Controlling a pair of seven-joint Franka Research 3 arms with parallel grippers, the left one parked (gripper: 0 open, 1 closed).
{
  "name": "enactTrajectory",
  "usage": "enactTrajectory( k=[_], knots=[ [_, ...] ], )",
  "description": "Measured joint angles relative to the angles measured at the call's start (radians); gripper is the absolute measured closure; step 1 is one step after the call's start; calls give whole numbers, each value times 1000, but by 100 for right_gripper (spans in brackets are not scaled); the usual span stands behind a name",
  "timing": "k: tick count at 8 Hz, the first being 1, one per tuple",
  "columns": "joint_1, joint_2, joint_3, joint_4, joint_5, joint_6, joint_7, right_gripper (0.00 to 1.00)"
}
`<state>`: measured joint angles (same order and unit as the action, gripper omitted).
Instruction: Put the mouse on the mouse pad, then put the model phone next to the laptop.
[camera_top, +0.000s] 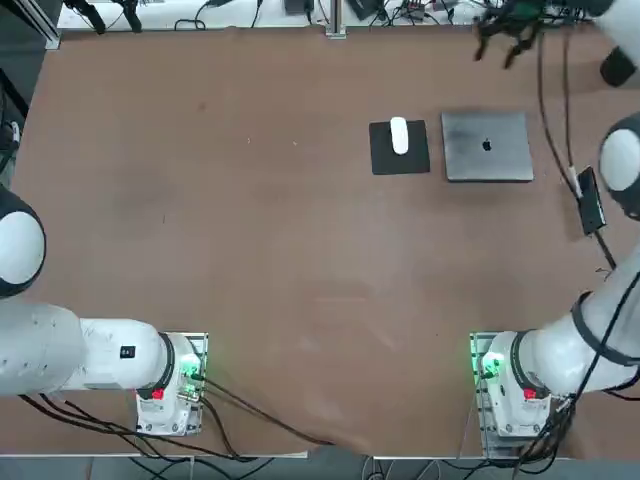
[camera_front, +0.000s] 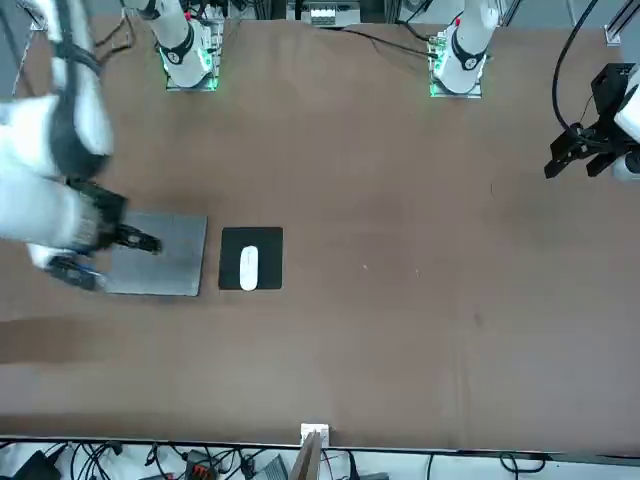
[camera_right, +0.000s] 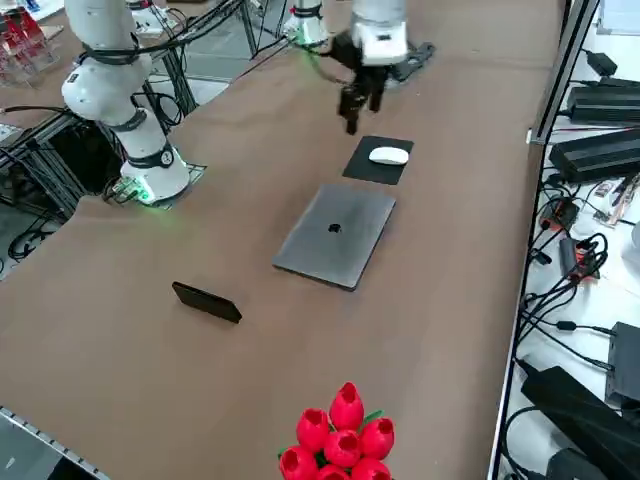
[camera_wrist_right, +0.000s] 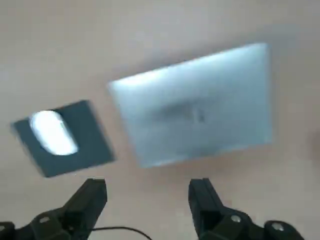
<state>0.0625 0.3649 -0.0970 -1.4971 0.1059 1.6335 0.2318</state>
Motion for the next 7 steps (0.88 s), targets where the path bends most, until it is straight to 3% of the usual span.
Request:
enactTrajectory(
  k=[2,3,7],
  knots=[
    [-100,6,-8,-78,-149,0,-152,0],
    [-145,3,-11,-144,-190,56,-238,0],
    [-461,-39,-18,-431,-208,356,-655,0]
  ],
)
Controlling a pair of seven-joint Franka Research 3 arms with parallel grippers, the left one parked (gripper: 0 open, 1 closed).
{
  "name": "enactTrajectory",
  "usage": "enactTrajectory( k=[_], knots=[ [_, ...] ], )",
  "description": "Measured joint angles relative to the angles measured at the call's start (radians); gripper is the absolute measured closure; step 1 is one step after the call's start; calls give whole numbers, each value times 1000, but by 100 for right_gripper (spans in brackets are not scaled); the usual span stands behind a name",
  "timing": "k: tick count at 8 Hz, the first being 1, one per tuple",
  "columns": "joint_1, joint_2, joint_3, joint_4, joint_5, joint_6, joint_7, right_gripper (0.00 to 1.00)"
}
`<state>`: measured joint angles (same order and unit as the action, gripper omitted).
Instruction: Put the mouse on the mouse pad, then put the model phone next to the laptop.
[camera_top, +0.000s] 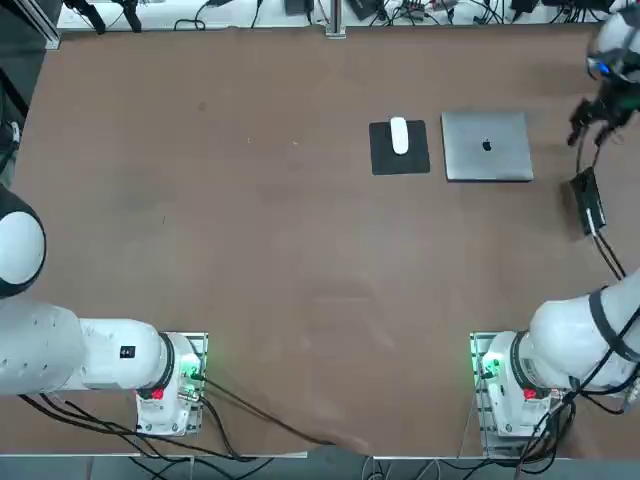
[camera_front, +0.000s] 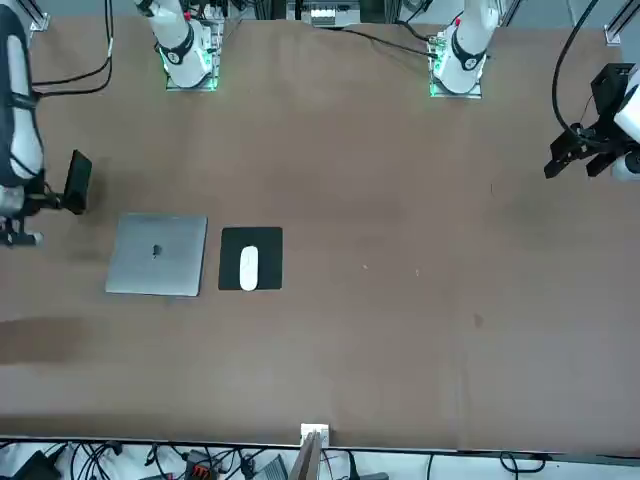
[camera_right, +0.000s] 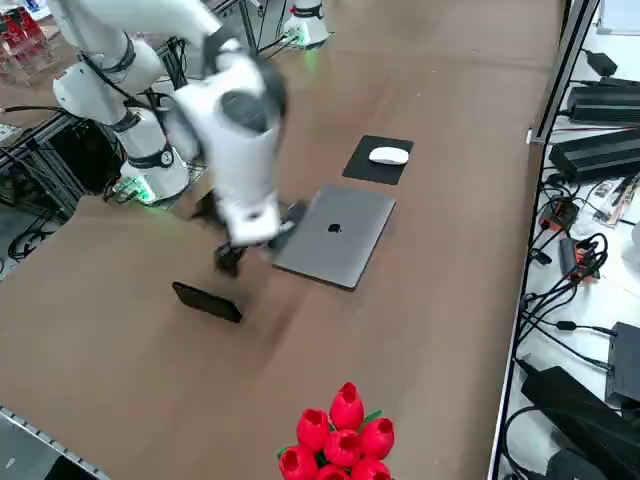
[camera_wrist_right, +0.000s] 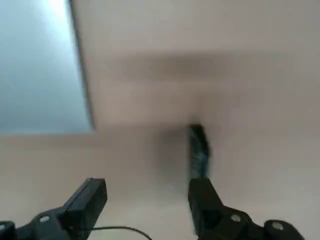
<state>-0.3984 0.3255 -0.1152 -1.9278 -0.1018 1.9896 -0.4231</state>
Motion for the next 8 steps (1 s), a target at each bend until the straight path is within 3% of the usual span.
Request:
enactTrajectory(
  k=[2,3,5,8],
  knots=[
    [-146,-36,-1,-118,0,131,-120,0],
    [-168,-58,0,-186,0,200,-133,0],
    [-164,-77,16,-264,0,269,-129,0],
    [-165,-54,22,-292,0,341,-129,0]
  ],
)
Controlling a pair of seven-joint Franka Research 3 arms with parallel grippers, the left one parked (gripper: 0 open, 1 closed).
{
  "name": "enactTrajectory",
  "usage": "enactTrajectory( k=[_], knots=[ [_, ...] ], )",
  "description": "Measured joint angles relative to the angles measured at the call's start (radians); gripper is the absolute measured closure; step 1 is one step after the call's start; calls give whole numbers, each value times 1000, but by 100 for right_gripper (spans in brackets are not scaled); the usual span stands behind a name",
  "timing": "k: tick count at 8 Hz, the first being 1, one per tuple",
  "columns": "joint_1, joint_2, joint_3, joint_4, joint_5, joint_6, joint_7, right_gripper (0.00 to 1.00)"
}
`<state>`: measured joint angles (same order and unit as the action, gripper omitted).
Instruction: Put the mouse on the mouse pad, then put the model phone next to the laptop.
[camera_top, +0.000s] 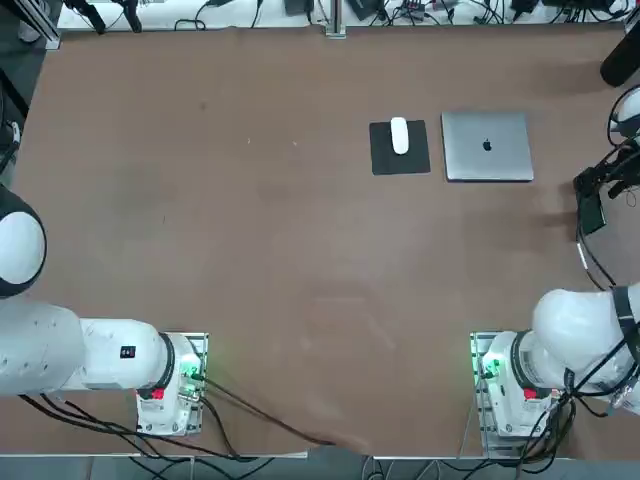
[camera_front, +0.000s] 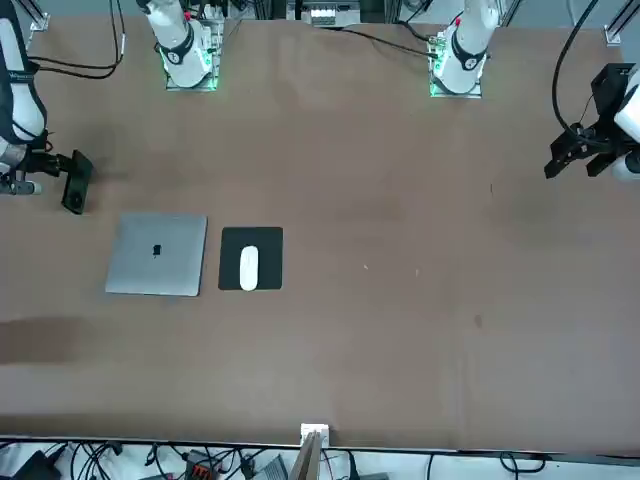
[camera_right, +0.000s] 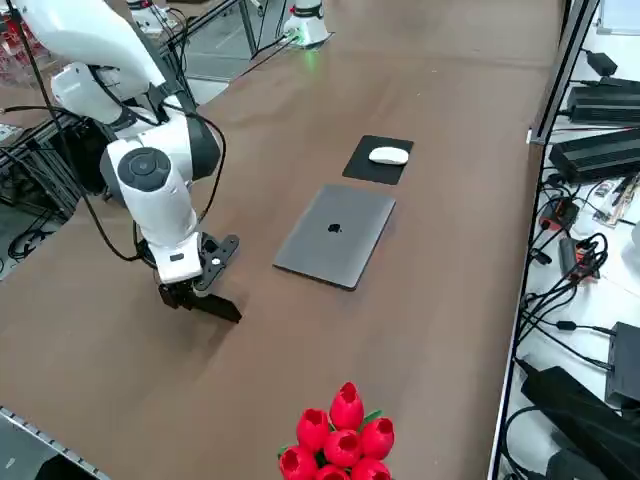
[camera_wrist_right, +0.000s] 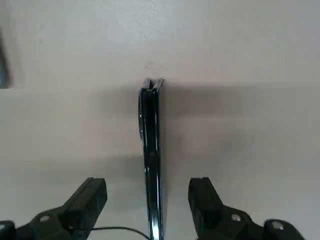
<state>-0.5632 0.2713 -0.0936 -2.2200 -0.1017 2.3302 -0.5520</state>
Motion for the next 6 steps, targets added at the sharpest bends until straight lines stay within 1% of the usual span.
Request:
enactTrajectory(
  k=[2,3,5,6],
  knots=[
    [0,48,0,-4,0,57,0,4],
    [0,68,0,-4,0,74,0,12],
    [1,75,1,-3,0,80,-1,54],
    [1,75,1,-2,0,80,-1,74]
  ],
)
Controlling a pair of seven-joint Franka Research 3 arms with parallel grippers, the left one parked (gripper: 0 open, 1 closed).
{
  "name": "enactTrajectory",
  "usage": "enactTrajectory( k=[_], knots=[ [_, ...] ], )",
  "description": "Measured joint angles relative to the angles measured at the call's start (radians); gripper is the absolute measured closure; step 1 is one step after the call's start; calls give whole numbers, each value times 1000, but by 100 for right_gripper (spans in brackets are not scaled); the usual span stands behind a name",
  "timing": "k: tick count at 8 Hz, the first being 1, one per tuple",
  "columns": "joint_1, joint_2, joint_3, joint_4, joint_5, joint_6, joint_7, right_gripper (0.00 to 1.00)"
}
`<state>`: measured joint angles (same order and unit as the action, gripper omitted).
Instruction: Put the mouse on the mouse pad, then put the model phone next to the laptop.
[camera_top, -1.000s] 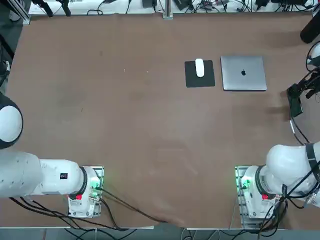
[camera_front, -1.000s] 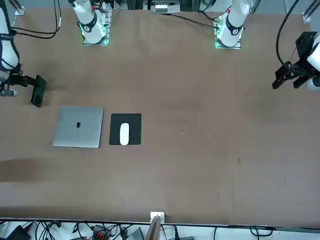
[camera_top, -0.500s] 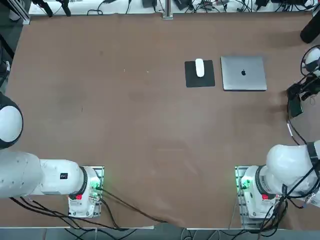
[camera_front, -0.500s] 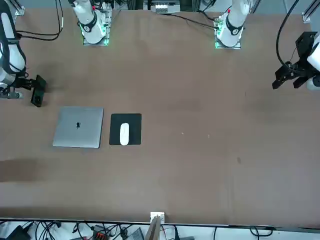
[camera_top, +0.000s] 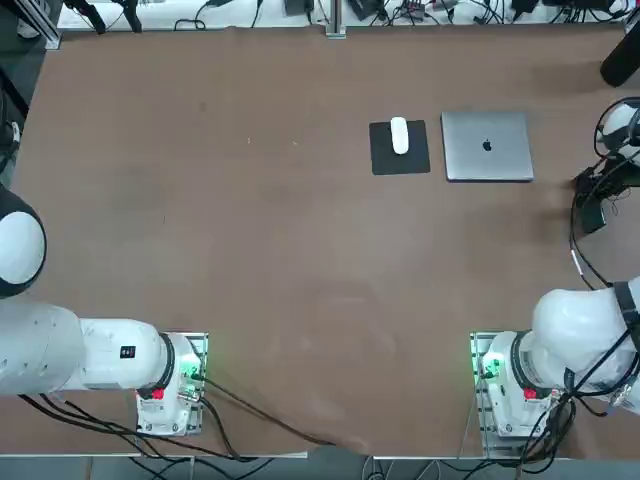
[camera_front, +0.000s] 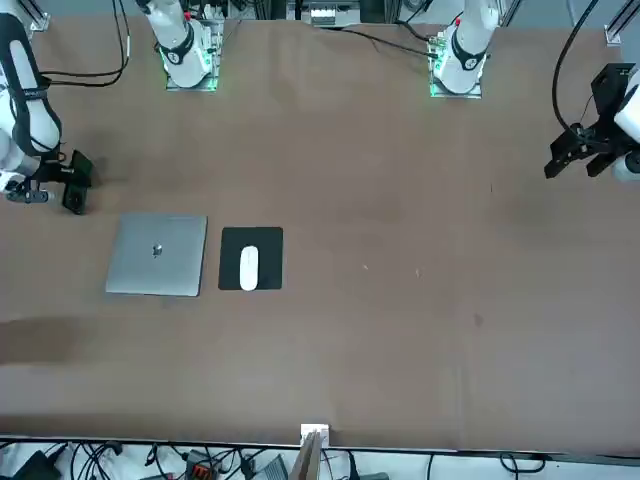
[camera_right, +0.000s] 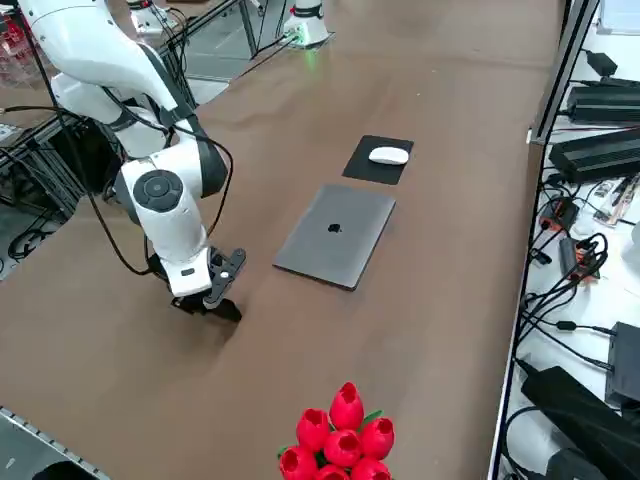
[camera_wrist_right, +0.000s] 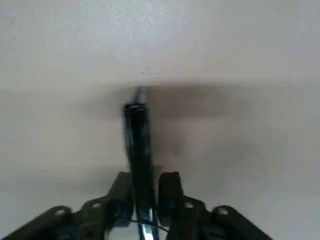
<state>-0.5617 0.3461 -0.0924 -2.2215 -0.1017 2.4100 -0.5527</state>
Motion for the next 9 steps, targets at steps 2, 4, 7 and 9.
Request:
enactTrajectory(
  k=[2,4,7,9],
  knots=[
    [1,-1,2,7,0,-1,0,84],
    [1,-4,51,71,16,-68,-1,84],
    [20,35,172,310,237,-317,2,84],
    [23,164,177,462,301,-432,-44,84]
  ],
)
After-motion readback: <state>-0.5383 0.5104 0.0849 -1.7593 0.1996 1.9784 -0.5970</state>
